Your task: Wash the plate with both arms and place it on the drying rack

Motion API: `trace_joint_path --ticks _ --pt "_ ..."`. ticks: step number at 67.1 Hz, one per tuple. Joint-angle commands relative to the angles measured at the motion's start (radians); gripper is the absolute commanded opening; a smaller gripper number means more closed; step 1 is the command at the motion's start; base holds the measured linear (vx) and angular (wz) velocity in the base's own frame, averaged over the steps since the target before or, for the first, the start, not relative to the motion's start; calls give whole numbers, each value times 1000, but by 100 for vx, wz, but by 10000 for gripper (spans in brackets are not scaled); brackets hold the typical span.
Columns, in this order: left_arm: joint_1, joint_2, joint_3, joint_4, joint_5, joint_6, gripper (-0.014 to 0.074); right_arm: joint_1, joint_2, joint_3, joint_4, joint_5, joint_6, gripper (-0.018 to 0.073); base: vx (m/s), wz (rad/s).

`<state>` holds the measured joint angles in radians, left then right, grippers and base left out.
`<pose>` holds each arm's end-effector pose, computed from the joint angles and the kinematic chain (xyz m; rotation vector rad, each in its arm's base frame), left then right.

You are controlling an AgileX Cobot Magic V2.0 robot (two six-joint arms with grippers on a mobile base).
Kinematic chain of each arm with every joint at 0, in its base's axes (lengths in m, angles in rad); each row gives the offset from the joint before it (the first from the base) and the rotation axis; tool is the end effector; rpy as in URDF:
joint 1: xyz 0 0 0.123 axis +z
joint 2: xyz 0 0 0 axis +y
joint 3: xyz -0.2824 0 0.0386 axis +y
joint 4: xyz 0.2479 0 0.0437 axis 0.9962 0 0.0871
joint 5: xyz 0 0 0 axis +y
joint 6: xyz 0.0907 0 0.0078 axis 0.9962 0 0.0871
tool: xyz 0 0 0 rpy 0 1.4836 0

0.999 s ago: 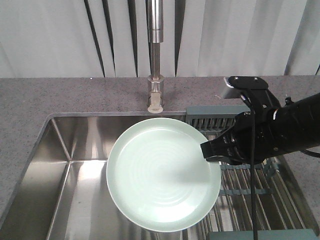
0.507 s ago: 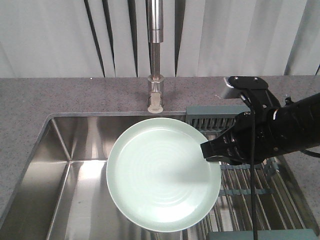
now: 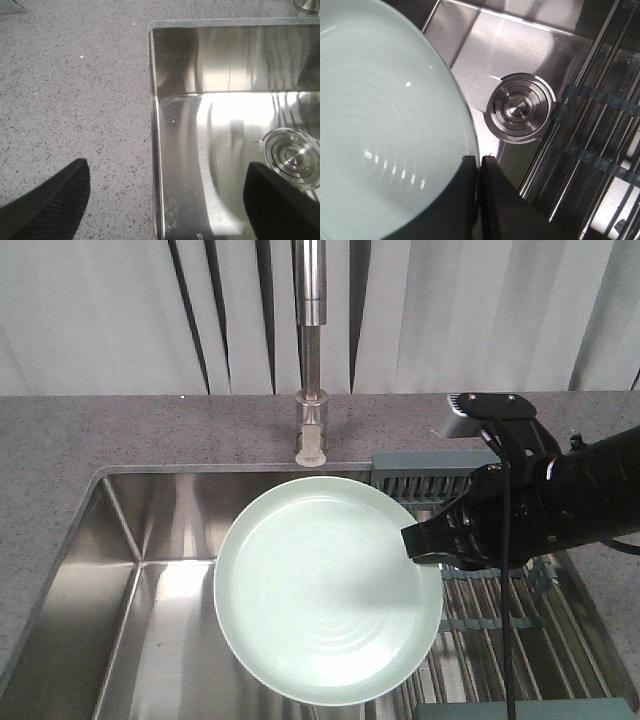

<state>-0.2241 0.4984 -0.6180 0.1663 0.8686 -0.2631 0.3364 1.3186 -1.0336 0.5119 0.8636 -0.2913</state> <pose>0.0833 -0.0072 0.3098 0.0072 2.2204 -0.0679 0.2372 0.1189 0.3075 -0.5033 2.5326 0.6385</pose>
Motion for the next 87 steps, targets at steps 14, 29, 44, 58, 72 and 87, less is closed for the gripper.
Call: trace_joint_path --ticks 14,29,44,58,72,87 --pt "1 6 -25 9 -59 -8 586 -1 -29 -30 -19 -33 -28 -1 0 0" --pt "1 6 -25 9 -59 -8 586 -1 -29 -30 -100 -27 -32 -1 0 0" --pt "1 6 -25 9 -59 -8 586 0 -28 -30 -129 -26 -67 -1 0 0" --pt "1 6 -25 9 -59 -8 586 40 -4 -40 -143 10 -89 -1 0 0" --pt "1 6 -25 9 -59 -8 586 121 86 -126 -142 22 -82 -1 0 0" --pt "1 6 -25 9 -59 -8 586 139 201 -259 -141 25 -80 -1 0 0"
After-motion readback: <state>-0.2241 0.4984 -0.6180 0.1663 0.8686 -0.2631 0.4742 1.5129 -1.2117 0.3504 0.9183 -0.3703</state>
